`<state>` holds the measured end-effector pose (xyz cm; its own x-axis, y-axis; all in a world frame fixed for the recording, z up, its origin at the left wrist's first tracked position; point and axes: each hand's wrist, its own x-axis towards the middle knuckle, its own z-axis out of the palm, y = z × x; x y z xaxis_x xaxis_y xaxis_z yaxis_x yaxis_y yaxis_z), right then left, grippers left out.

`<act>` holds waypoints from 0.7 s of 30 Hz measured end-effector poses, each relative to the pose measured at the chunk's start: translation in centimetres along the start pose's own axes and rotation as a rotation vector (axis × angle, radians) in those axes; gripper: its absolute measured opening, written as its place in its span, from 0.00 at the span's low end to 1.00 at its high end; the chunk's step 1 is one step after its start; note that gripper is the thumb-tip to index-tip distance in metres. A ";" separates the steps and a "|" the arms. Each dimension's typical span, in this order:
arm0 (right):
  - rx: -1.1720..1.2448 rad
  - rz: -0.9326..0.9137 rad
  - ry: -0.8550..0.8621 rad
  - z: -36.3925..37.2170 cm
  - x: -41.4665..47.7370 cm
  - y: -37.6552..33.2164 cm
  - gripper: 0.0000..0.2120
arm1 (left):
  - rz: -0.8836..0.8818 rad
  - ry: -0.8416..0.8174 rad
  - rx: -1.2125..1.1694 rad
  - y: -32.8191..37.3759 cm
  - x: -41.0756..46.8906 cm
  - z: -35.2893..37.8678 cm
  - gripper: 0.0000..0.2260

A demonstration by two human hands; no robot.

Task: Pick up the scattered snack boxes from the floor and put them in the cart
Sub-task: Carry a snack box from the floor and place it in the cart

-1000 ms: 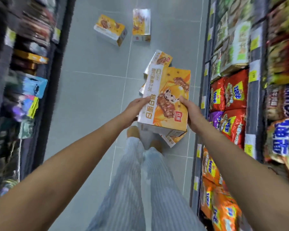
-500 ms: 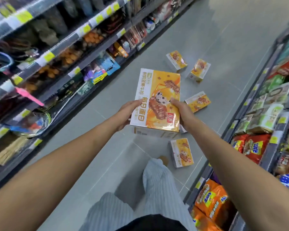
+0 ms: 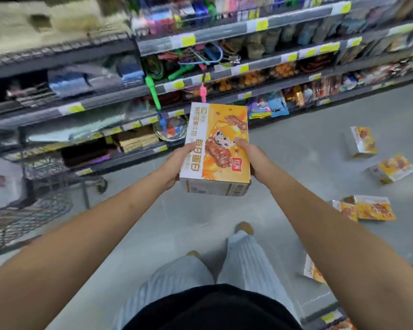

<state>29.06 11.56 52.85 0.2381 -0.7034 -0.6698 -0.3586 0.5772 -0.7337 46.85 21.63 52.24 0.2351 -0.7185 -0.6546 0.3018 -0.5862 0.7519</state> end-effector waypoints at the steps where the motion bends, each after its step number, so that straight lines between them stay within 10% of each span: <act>1: -0.029 -0.010 -0.043 2.8 0.0 -0.7 0.14 | 0.009 0.046 -0.032 0.0 -1.1 -2.7 0.09; 8: -0.186 -0.079 -0.251 17.2 -1.1 -4.9 0.21 | 0.066 0.276 -0.321 -1.1 -5.3 -15.3 0.12; 16: -0.421 -0.128 -0.448 31.5 2.5 -8.7 0.53 | 0.157 0.519 -0.522 -1.4 -7.6 -25.7 0.14; 21: -0.492 -0.157 -0.622 39.9 0.9 -11.8 0.18 | 0.164 0.645 -0.565 -0.1 -8.3 -32.6 0.10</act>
<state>69.47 20.69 56.33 0.7254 -0.3173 -0.6108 -0.6012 0.1400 -0.7867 74.99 39.89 55.06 0.7413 -0.3256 -0.5869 0.5911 -0.0973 0.8007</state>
